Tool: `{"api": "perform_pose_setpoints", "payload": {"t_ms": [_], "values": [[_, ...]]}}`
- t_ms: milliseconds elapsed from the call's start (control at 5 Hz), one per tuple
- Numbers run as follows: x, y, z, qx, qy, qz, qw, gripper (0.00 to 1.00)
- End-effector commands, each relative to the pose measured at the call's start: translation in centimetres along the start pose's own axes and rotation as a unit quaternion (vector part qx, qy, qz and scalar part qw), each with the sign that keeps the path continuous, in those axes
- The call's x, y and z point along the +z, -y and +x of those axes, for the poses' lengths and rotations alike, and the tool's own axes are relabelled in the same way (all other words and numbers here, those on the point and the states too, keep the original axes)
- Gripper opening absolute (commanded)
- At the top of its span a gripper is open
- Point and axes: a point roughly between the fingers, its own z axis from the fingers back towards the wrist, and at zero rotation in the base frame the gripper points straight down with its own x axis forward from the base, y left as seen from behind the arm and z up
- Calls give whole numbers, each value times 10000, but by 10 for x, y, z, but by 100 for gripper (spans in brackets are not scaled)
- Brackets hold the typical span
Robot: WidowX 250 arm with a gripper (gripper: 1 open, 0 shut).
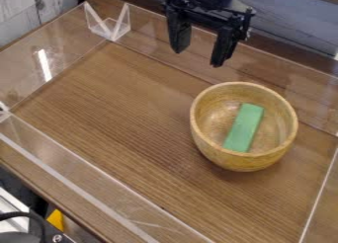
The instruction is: Remove the green block from inside the brown bowl and put it on the table
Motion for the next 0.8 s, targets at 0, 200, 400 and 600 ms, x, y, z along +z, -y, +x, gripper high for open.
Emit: {"api": "perform_pose_setpoints", "payload": {"t_ms": [0, 200, 400, 600], "values": [[-3, 7, 1, -76, -2, -40, 10000, 100], [-11, 22, -4, -92, -44, -114, 9999, 100], [-16, 31, -5, -107, -52, -139, 9998, 100], [-40, 28, -5, -244, -73, -148, 9996, 100]]}}
